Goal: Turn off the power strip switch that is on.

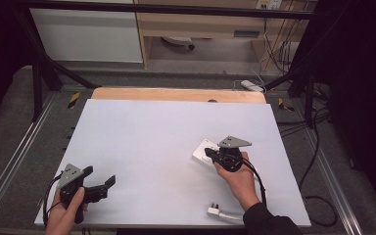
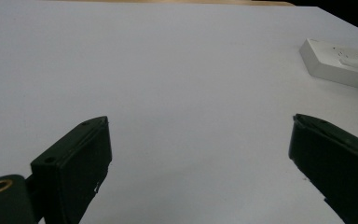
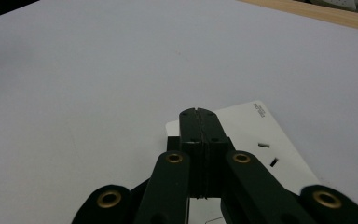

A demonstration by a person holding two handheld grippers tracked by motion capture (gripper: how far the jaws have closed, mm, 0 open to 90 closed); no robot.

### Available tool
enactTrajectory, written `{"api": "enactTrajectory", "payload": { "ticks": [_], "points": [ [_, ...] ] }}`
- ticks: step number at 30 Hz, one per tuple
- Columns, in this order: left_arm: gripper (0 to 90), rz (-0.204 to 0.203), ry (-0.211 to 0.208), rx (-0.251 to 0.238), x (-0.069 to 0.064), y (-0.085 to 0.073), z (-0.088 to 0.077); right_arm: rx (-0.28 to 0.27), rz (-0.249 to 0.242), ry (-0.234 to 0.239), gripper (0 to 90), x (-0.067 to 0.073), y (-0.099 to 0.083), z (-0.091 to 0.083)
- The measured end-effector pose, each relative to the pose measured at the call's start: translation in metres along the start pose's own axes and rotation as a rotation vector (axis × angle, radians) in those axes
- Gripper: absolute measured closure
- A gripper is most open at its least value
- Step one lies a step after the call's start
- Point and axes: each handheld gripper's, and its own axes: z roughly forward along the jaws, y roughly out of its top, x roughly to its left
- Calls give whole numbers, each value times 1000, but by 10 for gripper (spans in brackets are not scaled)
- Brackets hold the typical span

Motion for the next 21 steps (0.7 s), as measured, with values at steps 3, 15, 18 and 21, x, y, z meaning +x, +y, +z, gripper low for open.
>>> {"api": "enactTrajectory", "payload": {
  "ticks": [3,15,18,21],
  "points": [
    [59,-1,-2,0,0,0,0,4,5,-4,900,0,-1,1],
    [59,2,-1,1,0,0,0,18,17,-14,900,-2,-2,5],
    [59,3,-2,1,0,0,0,26,15,-21,900,-2,-3,6],
    [59,4,-2,1,0,0,0,32,17,-23,900,-3,-4,7]
  ]
}}
